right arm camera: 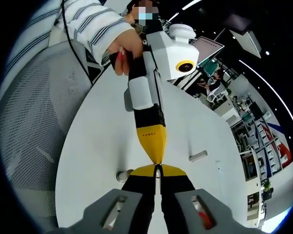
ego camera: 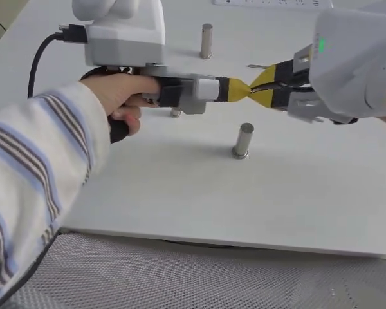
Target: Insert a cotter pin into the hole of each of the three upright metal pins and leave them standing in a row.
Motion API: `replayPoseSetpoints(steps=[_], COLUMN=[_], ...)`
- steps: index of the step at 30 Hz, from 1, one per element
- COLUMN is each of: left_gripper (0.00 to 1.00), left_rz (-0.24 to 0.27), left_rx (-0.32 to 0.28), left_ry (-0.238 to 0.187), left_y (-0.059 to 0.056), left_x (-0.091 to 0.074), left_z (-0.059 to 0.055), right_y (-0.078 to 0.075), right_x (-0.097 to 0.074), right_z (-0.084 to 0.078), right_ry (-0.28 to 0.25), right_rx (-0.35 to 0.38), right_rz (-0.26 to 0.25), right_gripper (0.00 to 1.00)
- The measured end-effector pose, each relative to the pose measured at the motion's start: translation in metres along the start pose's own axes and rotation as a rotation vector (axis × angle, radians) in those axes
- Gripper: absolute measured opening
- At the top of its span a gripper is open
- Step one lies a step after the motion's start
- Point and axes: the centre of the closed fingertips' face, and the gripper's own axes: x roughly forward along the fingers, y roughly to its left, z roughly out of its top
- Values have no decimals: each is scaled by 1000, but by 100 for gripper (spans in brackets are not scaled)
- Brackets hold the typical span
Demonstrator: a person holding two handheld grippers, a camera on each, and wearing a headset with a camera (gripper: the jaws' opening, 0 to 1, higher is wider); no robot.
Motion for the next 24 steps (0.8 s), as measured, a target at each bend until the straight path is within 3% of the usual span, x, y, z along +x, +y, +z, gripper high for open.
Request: replayPoseSetpoints(steps=[7,12,20,21,24], left_gripper=[0,0,0,0,0], left_rz=[21,17,18,9,-4], left_rx=[-9,9,195,220,297], left_ry=[26,24,39,42,46], left_y=[7,5,12,8,-2], left_x=[-3,-5,-8,-9,-12], left_z=[2,1,6,5,2], right_y=[0,4,8,10,12], right_x=[0,0,-1,-1,0], right_z=[4,8,-3,-5,-7], right_ry=[-11,-53,-64,-58,-66], right_rx=[26,145,282,335,370], right_rz=[6,43,75,84,105], right_gripper=[0,2,10,13,15])
